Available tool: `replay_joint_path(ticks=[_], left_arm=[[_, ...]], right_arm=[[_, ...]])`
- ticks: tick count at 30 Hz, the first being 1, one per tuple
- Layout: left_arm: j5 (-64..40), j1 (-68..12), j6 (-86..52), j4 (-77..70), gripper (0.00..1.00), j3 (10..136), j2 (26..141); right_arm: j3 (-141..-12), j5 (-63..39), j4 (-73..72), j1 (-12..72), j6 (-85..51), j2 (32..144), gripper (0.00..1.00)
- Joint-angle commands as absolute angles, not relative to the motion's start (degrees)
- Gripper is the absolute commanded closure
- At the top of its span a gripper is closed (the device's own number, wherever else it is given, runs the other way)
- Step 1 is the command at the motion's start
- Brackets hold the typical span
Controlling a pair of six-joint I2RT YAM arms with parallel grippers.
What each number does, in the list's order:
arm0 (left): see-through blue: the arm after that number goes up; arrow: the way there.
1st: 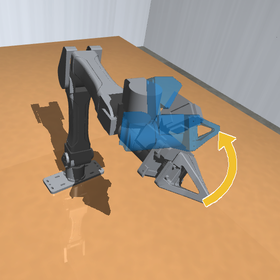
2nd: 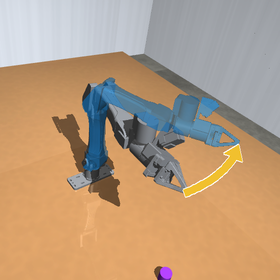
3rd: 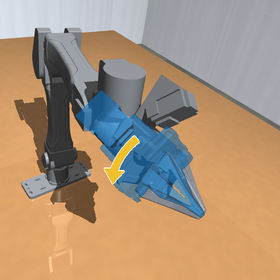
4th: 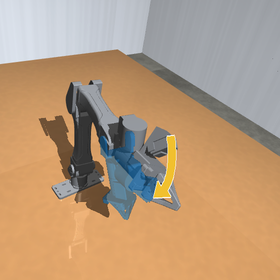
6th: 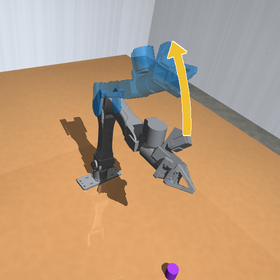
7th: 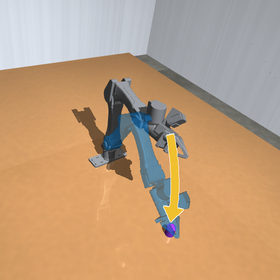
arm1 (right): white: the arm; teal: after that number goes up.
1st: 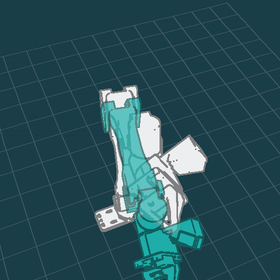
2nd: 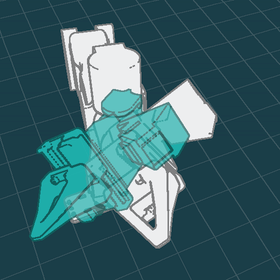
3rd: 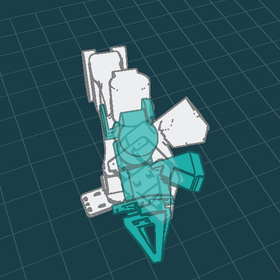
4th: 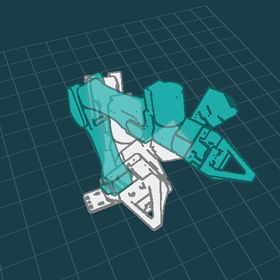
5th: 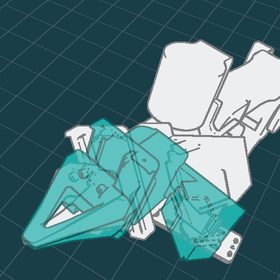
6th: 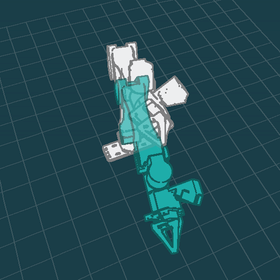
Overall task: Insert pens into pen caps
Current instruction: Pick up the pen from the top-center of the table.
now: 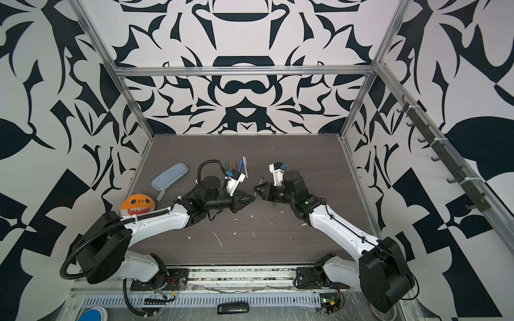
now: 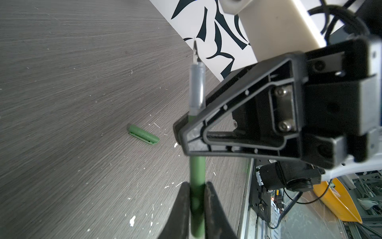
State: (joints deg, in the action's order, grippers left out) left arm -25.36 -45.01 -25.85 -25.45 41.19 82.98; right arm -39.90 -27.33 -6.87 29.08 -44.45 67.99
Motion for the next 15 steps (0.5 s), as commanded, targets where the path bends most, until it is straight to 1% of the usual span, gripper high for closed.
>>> replay_joint_path(ticks=[1,5,7,11,14,15], left_arm=[[-27.97,-45.00,-26.19,-26.24,0.67,41.88,83.83],[-27.66,-45.00,-25.94,-25.41,0.67,43.03,85.26],[-27.74,-45.04,-25.71,-25.02,0.71,43.58,85.60],[-27.29,-45.06,-25.14,-23.90,0.85,44.10,85.56],[-26.64,-45.02,-25.07,-23.73,0.92,43.45,84.68],[-26.49,-45.02,-25.07,-23.75,0.93,43.33,84.53]], right_arm=[[-41.04,-27.51,-8.90,29.87,-43.63,68.12,1.00],[-41.41,-27.52,-8.39,31.08,-42.36,68.70,1.00],[-42.05,-27.35,-7.37,31.84,-41.35,69.06,1.00],[-42.27,-26.69,-7.32,32.43,-40.90,69.26,1.00],[-42.45,-26.39,-6.82,32.54,-40.58,69.17,1.00],[-42.46,-26.24,-6.68,32.61,-40.45,69.10,1.00]])
